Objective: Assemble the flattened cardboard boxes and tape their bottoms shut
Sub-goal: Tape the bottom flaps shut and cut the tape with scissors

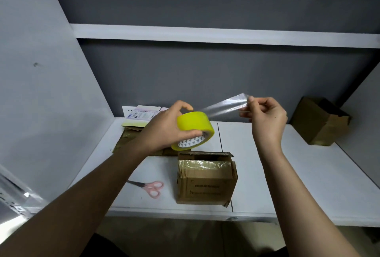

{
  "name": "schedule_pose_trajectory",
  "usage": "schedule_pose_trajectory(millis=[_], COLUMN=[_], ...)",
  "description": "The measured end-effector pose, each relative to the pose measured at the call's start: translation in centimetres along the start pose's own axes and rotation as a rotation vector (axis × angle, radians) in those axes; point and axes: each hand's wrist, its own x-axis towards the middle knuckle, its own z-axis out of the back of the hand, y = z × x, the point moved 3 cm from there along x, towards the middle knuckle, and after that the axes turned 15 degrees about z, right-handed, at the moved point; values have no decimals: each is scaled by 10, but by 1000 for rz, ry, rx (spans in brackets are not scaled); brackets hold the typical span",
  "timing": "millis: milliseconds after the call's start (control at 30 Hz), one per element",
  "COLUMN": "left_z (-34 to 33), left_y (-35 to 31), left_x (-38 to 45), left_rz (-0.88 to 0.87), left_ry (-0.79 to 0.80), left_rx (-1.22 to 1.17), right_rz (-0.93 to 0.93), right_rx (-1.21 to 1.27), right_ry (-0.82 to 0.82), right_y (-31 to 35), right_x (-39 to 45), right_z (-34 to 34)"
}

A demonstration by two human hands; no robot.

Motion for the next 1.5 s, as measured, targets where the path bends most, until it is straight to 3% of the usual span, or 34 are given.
schedule_pose_trajectory(millis=[100,167,300,467,633,733,867,1033,1367,1500], left_z=[0,1,2,4,0,4,6,-4,-41,-52], left_y=[8,11,9,-3,3,10,20,31,46,49], left_x=[-13,-19,-25,-14,-10,-11,-20,-25,-12,-5], left_rz=[-14,-29,-113,-9,14,11,46,134,254,244], left_ry=[-27,-112,-215,-191,-158,-108,-6,-202,-216,-174], left_rx=[-342,-401,-119,242,562,444,37,-436,-567,-517], right_rz=[-31,-34,17,65,-39,-56,-131,8,180,208], right_rx=[-92,-188,-262,-343,-180,-199,-244,-367,-635,-749], right_ry=[15,41,32,22,-33,5,53,174,493,566], right_y=[-12,-17,-18,-13,-25,-32,-56,-74,-115,-127], right_x=[2,-1,-5,-13,-8,-11,-21,-58,-79,-83], right_z=[5,5,2,-1,12,11,10,-3,-36,-42])
